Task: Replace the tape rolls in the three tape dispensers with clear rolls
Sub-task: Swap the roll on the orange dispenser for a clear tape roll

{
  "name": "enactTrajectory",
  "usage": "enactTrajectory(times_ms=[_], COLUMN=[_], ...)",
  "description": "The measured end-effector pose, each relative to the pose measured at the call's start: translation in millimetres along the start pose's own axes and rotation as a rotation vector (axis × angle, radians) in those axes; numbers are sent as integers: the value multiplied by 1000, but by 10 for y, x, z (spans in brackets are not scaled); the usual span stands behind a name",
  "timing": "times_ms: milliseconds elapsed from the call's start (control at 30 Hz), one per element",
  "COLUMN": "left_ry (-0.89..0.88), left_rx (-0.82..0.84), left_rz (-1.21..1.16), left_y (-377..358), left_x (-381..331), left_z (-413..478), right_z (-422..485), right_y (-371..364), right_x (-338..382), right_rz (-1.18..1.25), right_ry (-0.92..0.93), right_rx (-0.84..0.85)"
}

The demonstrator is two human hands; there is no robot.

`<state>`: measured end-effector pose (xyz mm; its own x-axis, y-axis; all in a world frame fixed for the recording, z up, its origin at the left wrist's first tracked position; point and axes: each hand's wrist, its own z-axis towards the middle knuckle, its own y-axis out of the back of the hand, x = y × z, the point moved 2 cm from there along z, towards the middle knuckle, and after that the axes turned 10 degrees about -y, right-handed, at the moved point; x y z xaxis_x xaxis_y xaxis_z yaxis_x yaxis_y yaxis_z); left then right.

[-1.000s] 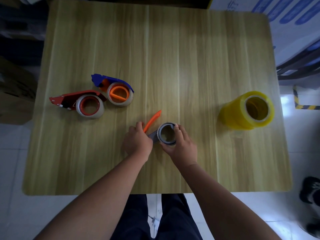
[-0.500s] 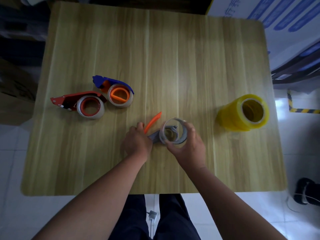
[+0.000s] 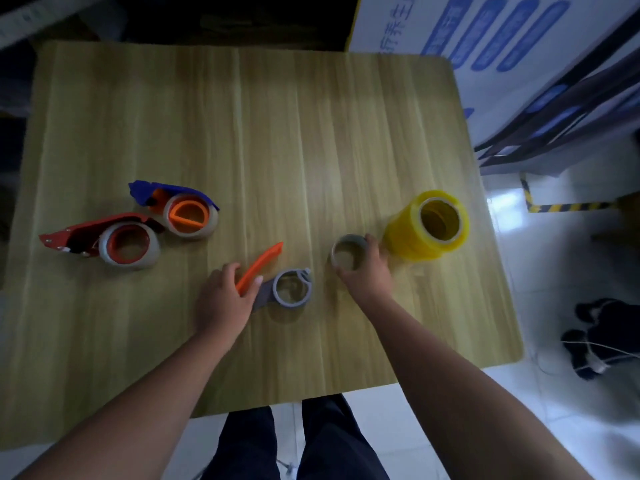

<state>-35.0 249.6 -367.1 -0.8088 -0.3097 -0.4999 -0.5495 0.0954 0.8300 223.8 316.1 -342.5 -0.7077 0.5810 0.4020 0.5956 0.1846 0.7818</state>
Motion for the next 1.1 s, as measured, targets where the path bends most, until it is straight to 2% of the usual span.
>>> enactTrajectory(times_ms=[133, 200, 267, 333, 367, 400, 433, 533, 667, 833, 933, 1100], left_ry=[15, 18, 12, -6, -19, -30, -40, -72, -89, -133, -143, -195], left_rx=[28, 42, 38, 35, 37, 43, 43, 24, 12, 18, 17, 13], left_rz=[36, 68, 78, 93, 104, 112, 115, 111, 117, 126, 115, 19], left_y=[71, 135, 191, 234, 248, 255, 262, 285, 323, 383, 401, 420], left_x=[110, 115, 89, 26, -8, -43, -76, -160, -237, -283, -304, -404], left_z=[-30, -48, -49, -36, -22, -8, 7, 35, 0, -74, -111, -81], right_z=[12, -33, -113, -136, -89, -6, 88, 374, 620, 694, 609, 220], right_y=[67, 253, 571, 922, 1078, 1207, 1323, 1530, 1512, 1464, 1523, 1636], right_x=[-40, 2, 90, 139, 136, 121, 96, -29, -169, -248, -223, -67], right_rz=[3, 40, 119, 134, 97, 37, -35, -263, -345, -273, -260, -106], right_ry=[42, 138, 341, 577, 636, 614, 514, 153, 35, 80, 154, 398], right_rx=[105, 75, -69, -312, -427, -488, -476, -262, -32, 59, -17, -156])
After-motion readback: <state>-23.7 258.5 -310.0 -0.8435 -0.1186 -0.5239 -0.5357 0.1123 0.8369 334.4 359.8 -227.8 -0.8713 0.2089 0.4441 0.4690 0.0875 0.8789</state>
